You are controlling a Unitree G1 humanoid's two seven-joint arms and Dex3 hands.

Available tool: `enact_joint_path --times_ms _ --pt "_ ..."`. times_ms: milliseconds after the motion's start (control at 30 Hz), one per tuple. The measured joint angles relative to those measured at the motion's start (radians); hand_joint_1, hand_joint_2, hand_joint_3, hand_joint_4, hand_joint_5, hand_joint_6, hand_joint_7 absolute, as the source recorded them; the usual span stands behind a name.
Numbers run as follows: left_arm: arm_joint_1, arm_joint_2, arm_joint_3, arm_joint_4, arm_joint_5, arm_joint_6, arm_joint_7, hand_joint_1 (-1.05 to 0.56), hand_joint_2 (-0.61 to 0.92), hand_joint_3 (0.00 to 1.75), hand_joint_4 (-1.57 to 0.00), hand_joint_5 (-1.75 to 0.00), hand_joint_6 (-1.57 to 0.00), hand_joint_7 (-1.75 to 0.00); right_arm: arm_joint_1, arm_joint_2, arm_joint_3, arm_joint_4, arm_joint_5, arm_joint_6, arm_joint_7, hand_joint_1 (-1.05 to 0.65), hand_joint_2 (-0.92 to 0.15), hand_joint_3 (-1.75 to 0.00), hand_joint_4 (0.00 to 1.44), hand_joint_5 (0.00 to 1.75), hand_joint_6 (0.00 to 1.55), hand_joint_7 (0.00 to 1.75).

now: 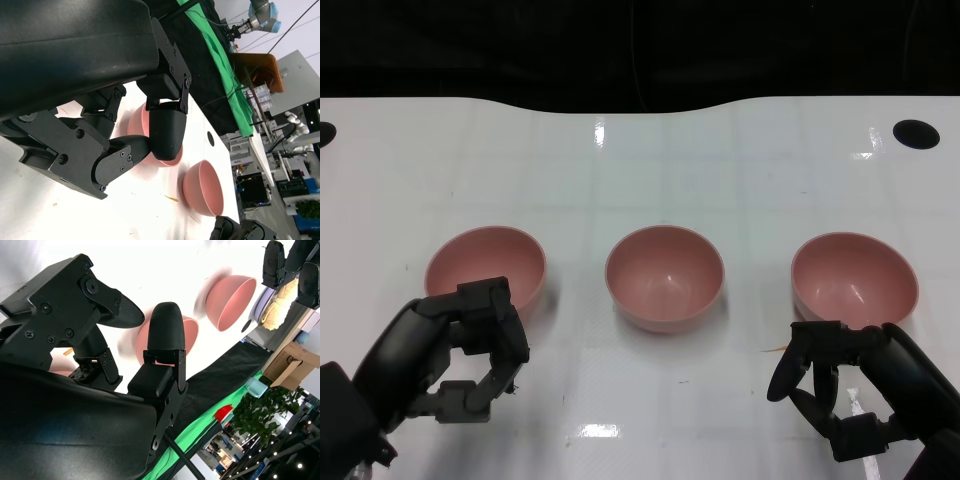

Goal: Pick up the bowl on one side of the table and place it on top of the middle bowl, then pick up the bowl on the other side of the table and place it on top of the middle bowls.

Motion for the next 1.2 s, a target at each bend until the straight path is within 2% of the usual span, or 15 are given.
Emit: enact_joint_path --times_ms 733,900,1000,1067,1100,1167,1200 --pt "-0.006 0.0 0.001 0.016 -0.009 -0.012 -0.013 -0.14 0.52 1.02 -0.75 -1.75 -0.67 -1.61 0.0 0.0 0.0 -0.001 -0.005 0.0 0.0 -0.08 -0.37 -1.18 0.81 1.67 0.84 1.15" --pt "-0.006 0.0 0.003 0.016 -0.009 -0.01 -0.014 -0.14 0.52 1.02 -0.74 -1.75 -0.67 -1.62 0.001 0.003 -0.003 -0.007 -0.008 0.009 -0.015 -0.05 -0.33 -1.26 0.77 1.44 0.77 1.09" --pt "-0.006 0.0 0.004 0.016 -0.009 -0.01 -0.014 -0.14 0.51 1.01 -0.74 -1.75 -0.66 -1.63 0.002 0.004 -0.006 -0.018 -0.016 0.01 -0.037 -0.04 -0.31 -1.3 0.75 1.37 0.74 1.06" --pt "-0.006 0.0 0.005 0.016 -0.009 -0.01 -0.014 -0.15 0.52 1.01 -0.74 -1.75 -0.67 -1.63 0.002 0.004 -0.006 -0.025 -0.017 0.013 -0.044 -0.07 -0.32 -1.25 0.69 1.29 0.68 0.98" --pt "-0.006 0.0 0.006 0.016 -0.009 -0.01 -0.014 -0.16 0.51 1.01 -0.75 -1.75 -0.67 -1.63 0.002 0.004 -0.007 -0.028 -0.019 0.017 -0.051 -0.08 -0.37 -1.15 0.66 1.28 0.66 0.92" --pt "-0.006 0.0 0.007 0.016 -0.009 -0.012 -0.014 -0.16 0.51 1.01 -0.75 -1.75 -0.67 -1.63 0.002 0.004 -0.01 -0.031 -0.021 0.02 -0.06 -0.09 -0.4 -1.09 0.64 1.28 0.65 0.88" --pt "-0.006 0.0 0.007 0.016 -0.009 -0.014 -0.014 -0.14 0.51 1.01 -0.74 -1.75 -0.66 -1.63 0.002 0.004 -0.011 -0.033 -0.031 0.022 -0.068 -0.13 -0.48 -0.92 0.58 1.19 0.59 0.79"
